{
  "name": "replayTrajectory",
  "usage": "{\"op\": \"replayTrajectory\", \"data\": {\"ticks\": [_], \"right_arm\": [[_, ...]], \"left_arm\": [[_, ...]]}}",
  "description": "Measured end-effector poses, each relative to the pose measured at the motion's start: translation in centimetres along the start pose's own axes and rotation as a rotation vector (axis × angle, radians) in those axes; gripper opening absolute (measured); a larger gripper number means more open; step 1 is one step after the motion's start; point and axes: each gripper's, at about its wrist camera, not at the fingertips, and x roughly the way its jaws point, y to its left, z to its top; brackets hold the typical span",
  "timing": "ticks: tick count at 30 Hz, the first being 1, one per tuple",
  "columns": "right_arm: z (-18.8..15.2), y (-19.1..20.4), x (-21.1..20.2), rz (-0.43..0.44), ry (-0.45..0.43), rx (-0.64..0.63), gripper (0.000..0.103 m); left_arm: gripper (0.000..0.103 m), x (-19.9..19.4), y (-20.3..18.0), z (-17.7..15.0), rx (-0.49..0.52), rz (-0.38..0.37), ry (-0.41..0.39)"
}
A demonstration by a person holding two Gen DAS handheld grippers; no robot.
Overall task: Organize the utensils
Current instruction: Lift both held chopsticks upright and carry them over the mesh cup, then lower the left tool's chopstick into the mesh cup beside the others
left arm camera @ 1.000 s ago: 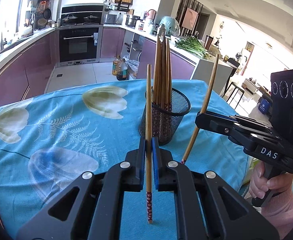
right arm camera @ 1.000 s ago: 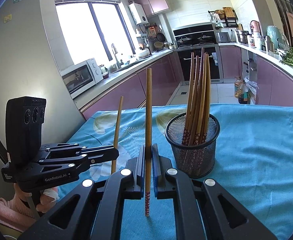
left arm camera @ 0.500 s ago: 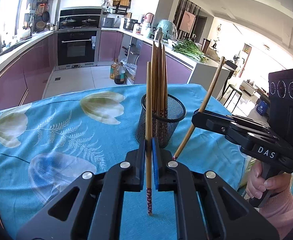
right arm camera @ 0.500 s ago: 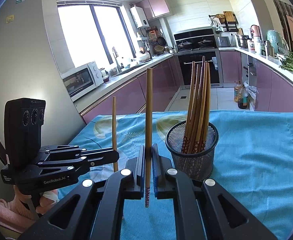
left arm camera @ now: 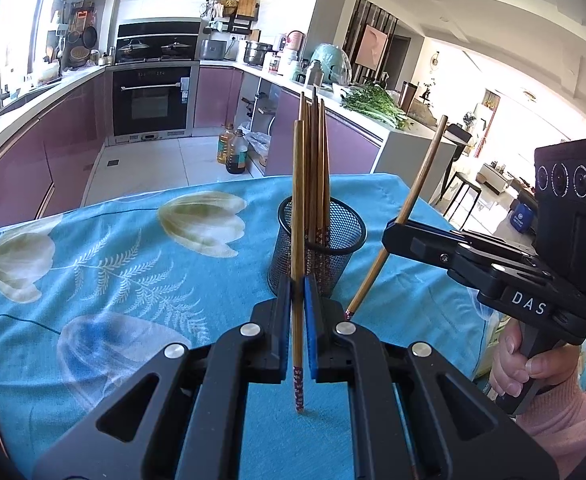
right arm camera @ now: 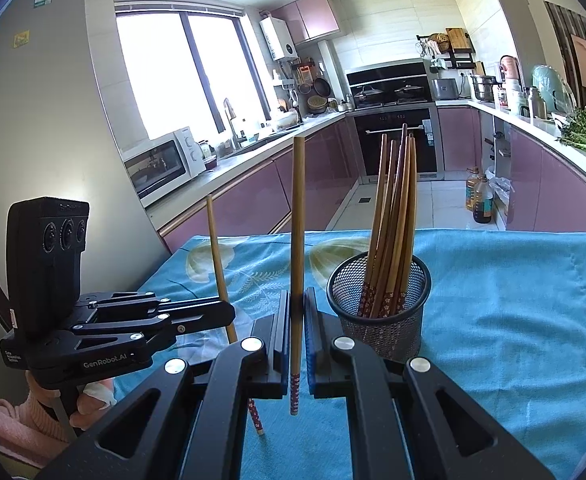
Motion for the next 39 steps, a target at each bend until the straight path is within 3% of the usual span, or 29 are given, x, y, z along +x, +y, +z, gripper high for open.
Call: {"op": "replayTrajectory", "data": {"ticks": [39], "right_arm": [[1.5,-0.3,-0.9,-0.019,-0.05,-0.014,0.006]], "left_arm": [[0.007,-1.3,-1.0,1.6,0.024,-0.006,-0.048]]}}
